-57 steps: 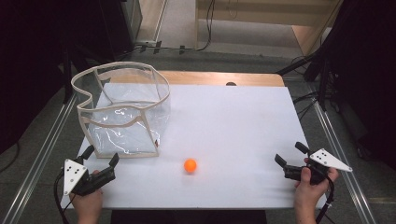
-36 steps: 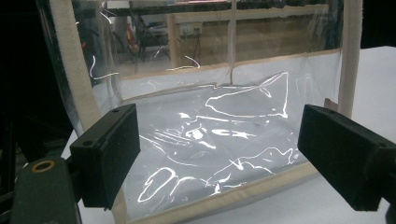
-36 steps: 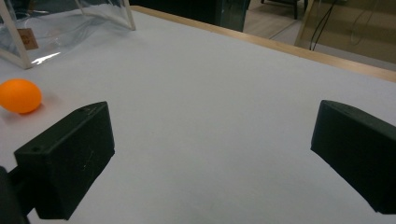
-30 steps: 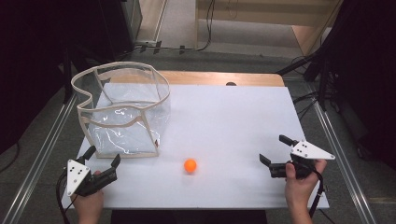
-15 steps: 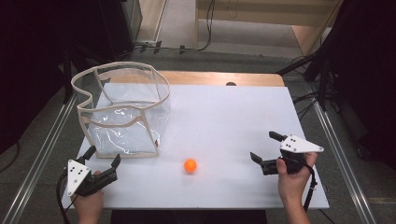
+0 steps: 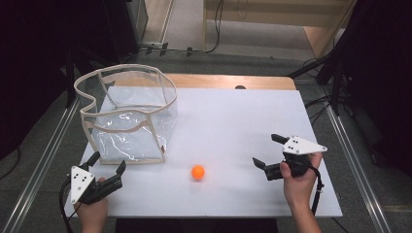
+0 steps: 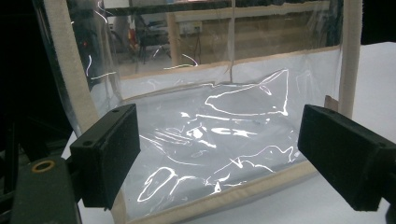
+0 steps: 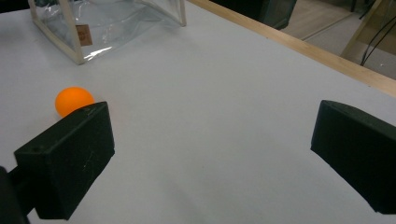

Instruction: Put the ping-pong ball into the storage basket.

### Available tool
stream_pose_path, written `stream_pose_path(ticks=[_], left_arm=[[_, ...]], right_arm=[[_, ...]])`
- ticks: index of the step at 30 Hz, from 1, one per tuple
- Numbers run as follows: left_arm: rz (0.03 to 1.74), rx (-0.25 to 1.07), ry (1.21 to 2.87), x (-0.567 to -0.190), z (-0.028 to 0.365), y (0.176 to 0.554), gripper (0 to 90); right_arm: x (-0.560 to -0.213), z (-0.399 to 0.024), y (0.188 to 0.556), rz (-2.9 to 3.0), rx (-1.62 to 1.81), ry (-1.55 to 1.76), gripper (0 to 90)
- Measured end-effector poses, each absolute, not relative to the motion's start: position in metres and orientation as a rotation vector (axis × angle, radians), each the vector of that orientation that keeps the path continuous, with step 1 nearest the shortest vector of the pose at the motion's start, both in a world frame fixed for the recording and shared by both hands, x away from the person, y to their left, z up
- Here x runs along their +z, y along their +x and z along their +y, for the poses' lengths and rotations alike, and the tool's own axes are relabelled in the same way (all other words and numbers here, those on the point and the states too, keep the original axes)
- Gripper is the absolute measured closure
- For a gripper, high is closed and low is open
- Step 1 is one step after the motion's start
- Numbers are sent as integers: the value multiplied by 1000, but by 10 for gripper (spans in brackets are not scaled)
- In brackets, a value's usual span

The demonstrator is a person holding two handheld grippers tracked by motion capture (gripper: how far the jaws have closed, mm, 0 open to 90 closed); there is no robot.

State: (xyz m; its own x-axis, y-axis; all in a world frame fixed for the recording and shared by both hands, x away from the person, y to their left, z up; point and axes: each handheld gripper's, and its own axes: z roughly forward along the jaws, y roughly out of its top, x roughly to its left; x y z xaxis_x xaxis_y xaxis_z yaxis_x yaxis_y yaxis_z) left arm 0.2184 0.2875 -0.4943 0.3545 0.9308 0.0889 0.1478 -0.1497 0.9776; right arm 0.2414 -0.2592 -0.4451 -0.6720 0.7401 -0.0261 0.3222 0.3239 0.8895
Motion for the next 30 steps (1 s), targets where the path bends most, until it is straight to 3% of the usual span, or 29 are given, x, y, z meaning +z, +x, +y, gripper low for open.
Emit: stream_pose_path(ticks=[30], left_arm=[[998, 940, 1572, -494, 287, 218, 135]], right_arm=[[-436, -220, 256, 2298, 1291, 824, 0]])
